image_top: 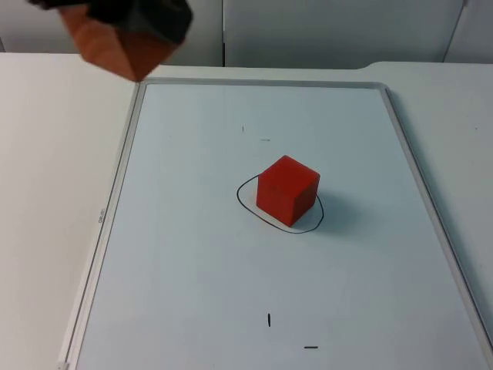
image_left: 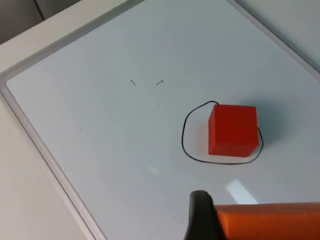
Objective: Pick up one cube with the left hand and another cube with the right hand. First place the cube in the right hand at the target position, then stack the cube in the left hand on top.
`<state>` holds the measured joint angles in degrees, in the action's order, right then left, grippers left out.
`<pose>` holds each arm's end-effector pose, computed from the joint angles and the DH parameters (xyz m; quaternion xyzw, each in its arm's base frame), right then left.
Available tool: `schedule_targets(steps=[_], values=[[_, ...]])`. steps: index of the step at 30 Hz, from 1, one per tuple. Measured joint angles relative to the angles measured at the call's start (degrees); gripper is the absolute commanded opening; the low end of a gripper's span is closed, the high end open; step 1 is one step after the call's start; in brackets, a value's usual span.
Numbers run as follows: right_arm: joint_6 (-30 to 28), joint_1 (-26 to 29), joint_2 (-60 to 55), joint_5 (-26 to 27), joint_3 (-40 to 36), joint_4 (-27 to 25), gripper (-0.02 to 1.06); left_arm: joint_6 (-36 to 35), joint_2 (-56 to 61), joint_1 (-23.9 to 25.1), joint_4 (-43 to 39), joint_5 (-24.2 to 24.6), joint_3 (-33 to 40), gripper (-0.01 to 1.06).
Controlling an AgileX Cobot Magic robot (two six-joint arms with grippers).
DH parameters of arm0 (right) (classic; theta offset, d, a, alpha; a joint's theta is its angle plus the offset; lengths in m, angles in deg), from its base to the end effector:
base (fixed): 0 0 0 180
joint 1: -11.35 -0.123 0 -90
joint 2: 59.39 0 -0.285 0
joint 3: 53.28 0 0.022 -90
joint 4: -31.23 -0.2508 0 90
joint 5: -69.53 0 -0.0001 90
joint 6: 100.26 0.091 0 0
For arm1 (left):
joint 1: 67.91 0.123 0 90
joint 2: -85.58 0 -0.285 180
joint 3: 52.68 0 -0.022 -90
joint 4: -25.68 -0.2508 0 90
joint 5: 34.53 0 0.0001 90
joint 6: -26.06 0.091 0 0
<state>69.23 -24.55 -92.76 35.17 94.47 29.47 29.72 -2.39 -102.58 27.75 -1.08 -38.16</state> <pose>0.0565 0.0429 0.3875 -0.2980 0.7055 0.1557 0.6239 0.2480 -0.1737 0.3096 0.2946 0.8788 -0.1146 0.3574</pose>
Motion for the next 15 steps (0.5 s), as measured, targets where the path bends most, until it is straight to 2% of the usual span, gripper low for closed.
schedule_targets(steps=[8,15], values=[[0.0,0.0,0.0,0.0,0.0,1.8,0.75,1.8,-17.9,-1.1,2.9,1.0,-13.7,0.19],[0.0,0.0,0.0,0.0,0.0,1.8,0.75,2.0,-26.5,-4.2,3.4,1.1,-19.8,0.19]])
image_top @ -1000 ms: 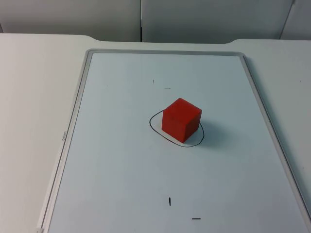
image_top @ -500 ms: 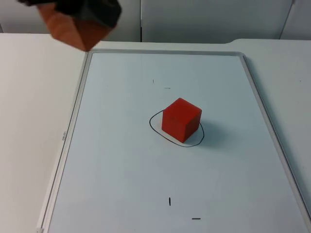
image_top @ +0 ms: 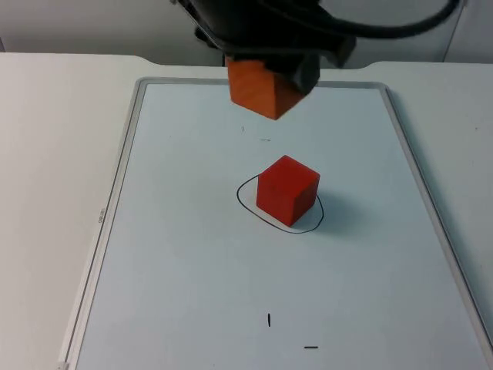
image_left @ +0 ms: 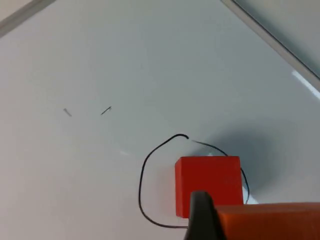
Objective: Pick up one cube with the left hand and another cube with the right hand. First place the cube in the right hand at the target position, then stack the cube in the left hand on top.
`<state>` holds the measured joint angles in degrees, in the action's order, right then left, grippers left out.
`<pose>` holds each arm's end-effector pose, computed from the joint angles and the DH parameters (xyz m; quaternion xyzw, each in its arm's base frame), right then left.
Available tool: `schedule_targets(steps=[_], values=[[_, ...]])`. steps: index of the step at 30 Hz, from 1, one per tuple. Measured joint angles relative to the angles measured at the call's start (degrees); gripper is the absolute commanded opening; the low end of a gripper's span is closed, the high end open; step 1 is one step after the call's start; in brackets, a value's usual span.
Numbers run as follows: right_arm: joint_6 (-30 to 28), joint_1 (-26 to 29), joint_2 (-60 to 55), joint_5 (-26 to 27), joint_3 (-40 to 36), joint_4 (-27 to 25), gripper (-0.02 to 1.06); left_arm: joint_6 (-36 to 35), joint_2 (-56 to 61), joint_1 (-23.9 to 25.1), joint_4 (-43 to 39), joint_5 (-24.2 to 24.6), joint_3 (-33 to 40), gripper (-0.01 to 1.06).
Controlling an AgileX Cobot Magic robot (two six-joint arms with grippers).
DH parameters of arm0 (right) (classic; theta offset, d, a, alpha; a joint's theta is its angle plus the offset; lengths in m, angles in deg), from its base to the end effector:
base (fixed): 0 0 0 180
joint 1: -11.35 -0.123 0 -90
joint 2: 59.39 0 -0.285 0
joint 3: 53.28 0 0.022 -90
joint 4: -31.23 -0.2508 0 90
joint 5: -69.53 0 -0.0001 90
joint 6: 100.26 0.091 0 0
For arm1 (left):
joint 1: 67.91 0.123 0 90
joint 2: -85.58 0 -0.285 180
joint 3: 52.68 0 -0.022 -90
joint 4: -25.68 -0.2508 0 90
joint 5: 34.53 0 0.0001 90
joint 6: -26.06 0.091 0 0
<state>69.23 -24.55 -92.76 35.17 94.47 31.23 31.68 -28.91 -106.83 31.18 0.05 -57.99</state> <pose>0.0575 0.0416 0.3875 -0.3018 0.7040 0.1413 0.6272 0.3206 -0.2652 0.2475 0.3329 0.8895 -0.1256 0.2867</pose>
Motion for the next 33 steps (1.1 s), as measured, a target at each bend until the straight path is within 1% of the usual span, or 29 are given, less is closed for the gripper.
schedule_targets(steps=[5,8,9,11,13,17,26,33], values=[[0.0,0.0,0.0,0.4,-0.3,0.0,0.75,-1.7,-6.0,-0.7,0.4,-0.9,-2.6,0.19],[0.0,0.0,0.0,2.7,-3.0,0.0,0.75,-2.6,-10.2,-0.8,0.7,-1.3,-4.9,0.19],[0.0,0.0,0.0,2.7,-3.0,0.0,0.75,-2.6,-10.2,-0.8,0.7,-1.3,-4.9,0.19],[0.0,0.0,0.0,4.8,-5.9,-1.1,0.75,-2.7,-11.8,-0.9,1.0,-1.3,-6.0,0.19],[0.0,0.0,0.0,5.8,-7.0,-2.0,0.75,-2.7,-13.0,-1.0,1.2,-2.1,-6.8,0.19],[0.1,0.0,0.0,6.6,-7.2,-2.4,0.75,-2.7,-14.1,-1.0,1.2,-3.7,-6.9,0.19],[0.1,0.0,0.0,7.0,-7.2,-2.7,0.75,0.6,-15.8,-1.0,1.3,-3.8,-6.9,0.19],[0.1,0.0,0.0,7.0,-7.2,-2.8,0.75,1.7,-15.8,-1.0,1.3,-4.2,-6.9,0.19]])
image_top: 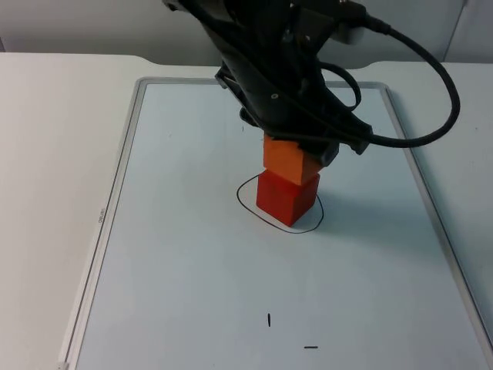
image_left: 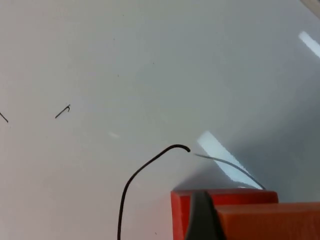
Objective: Pick up one cube with the left hand and another cube with the right hand. First place the cube in the right hand at the target position, then stack the cube in the left hand on top.
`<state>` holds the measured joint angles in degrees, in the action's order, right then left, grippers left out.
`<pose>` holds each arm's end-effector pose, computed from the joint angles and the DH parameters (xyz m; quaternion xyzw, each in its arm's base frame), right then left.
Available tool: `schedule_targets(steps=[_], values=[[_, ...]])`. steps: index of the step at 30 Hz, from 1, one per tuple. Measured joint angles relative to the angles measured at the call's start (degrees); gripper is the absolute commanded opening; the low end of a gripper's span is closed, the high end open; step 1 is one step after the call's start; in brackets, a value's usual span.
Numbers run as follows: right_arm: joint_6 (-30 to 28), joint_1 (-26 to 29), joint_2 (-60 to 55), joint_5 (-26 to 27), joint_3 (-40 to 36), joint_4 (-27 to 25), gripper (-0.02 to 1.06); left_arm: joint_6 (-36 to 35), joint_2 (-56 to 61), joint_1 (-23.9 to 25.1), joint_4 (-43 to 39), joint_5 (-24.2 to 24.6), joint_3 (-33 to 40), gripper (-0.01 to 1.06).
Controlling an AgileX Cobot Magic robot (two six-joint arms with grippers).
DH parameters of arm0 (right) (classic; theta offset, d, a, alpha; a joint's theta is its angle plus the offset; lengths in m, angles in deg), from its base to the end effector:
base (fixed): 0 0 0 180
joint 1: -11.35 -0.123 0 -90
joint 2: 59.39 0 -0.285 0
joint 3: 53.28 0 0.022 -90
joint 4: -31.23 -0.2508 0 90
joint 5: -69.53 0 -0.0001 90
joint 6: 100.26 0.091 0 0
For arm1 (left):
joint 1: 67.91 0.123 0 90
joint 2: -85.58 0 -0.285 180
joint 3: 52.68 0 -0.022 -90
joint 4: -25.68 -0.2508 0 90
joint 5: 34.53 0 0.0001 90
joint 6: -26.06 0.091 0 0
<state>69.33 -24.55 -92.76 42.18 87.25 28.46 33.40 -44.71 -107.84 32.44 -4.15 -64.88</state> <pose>0.0674 0.0513 0.3586 -0.2930 0.7088 0.1632 0.6206 0.3520 -0.3017 0.1644 0.3477 0.8965 -0.1169 0.2484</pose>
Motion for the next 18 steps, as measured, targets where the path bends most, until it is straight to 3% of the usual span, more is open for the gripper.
schedule_targets(steps=[18], values=[[0.0,0.0,0.0,0.1,0.0,0.0,0.75,0.7,-2.4,0.0,0.0,-0.7,-0.1,0.19]])
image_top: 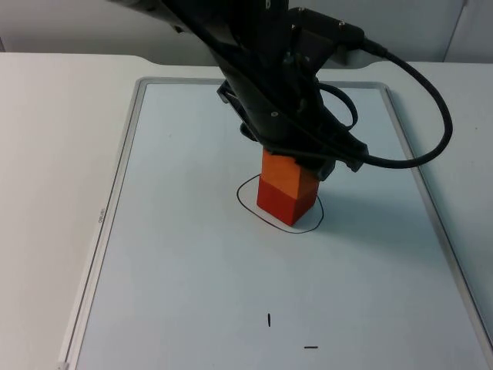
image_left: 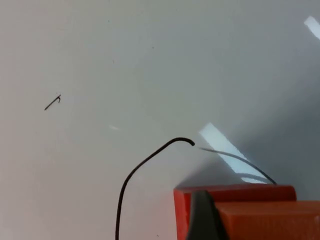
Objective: Pick up one cube with the left hand and another cube with the right hand. First place the cube in the right hand at the target position, then stack the cube in the left hand on top.
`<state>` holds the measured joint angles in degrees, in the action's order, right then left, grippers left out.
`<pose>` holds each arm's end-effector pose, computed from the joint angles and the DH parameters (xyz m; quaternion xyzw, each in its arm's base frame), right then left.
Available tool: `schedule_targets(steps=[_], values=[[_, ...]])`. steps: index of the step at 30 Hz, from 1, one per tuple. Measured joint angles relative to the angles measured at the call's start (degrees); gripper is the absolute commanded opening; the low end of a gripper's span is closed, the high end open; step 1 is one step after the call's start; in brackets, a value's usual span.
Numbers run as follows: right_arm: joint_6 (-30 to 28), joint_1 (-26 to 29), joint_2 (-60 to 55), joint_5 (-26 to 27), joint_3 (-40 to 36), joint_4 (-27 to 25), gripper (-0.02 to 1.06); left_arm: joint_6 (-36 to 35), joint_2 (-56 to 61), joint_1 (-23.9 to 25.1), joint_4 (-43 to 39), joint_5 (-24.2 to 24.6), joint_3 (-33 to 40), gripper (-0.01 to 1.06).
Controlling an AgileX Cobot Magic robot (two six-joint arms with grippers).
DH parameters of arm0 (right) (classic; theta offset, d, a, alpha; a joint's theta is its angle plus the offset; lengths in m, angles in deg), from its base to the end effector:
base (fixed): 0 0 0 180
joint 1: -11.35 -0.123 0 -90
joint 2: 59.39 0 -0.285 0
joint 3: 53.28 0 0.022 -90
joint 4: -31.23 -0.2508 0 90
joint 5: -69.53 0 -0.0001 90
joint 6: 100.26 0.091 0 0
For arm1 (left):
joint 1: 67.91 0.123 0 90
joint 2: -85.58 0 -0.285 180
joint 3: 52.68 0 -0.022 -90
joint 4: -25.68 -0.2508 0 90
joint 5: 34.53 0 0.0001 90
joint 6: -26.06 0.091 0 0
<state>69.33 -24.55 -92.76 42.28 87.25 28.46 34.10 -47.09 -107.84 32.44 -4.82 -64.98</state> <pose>0.0674 0.0513 0.3588 -0.2927 0.7083 0.1634 0.6213 0.3540 -0.3033 0.1461 0.3537 0.8982 -0.1106 0.2364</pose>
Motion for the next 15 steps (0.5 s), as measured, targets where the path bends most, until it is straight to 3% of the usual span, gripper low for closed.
schedule_targets(steps=[15], values=[[0.0,0.0,0.0,0.2,0.0,0.0,0.75,0.1,-0.1,0.0,0.0,-0.9,0.0,0.19]])
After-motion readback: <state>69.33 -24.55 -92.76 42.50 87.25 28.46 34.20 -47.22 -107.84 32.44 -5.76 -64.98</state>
